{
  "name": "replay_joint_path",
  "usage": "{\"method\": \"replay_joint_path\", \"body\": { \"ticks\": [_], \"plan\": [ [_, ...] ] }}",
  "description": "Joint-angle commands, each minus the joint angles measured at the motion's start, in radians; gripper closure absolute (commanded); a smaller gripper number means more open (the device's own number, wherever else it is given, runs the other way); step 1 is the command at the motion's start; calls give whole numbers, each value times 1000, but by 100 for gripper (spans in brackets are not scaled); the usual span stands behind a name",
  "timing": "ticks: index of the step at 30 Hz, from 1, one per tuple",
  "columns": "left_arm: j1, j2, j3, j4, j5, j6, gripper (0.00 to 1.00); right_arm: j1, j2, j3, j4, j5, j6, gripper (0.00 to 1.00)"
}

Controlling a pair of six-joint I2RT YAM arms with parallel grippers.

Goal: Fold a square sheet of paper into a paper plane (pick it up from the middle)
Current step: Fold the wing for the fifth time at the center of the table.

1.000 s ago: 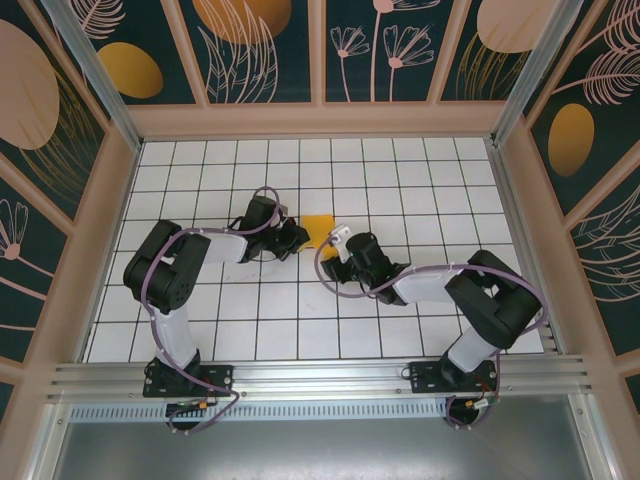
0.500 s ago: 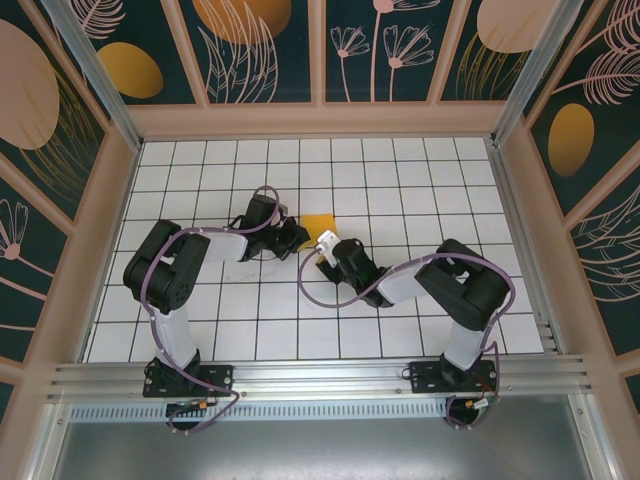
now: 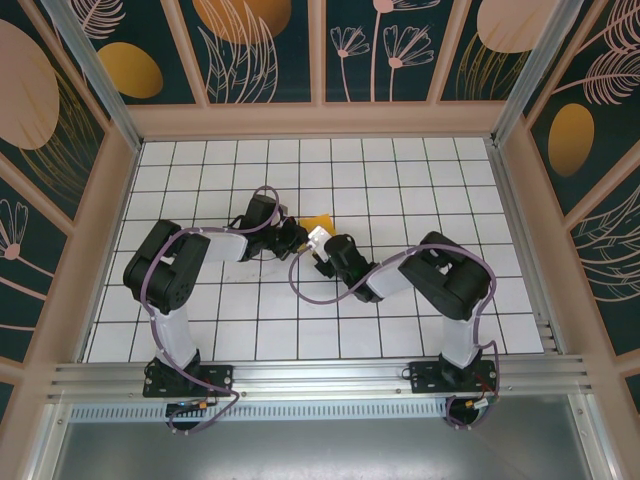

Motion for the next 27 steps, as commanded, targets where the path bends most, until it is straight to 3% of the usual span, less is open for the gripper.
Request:
{"method": "replay_joint_path", "body": {
  "ticks": [1, 7, 9, 14, 18, 27],
  "plan": [
    [-3, -42, 32, -33, -1, -12, 99, 7, 6, 8, 35, 8, 5, 84],
    [33, -69, 54, -54, -8, 10, 75, -4, -29, -3, 11, -59, 57, 97],
    [66, -94, 51, -73, -26, 30, 63, -19, -50, -12, 0, -117, 109, 99],
    [108, -164, 33, -70, -71, 28, 44, -86, -101, -34, -4, -328, 290, 100],
    [108, -215, -7, 10, -82, 4, 39, -155, -107, -35, 17, -508, 460, 100],
    [106, -221, -109, 168, -41, 54, 38, -216, -63, 9, 10, -689, 692, 100]
  ]
}}
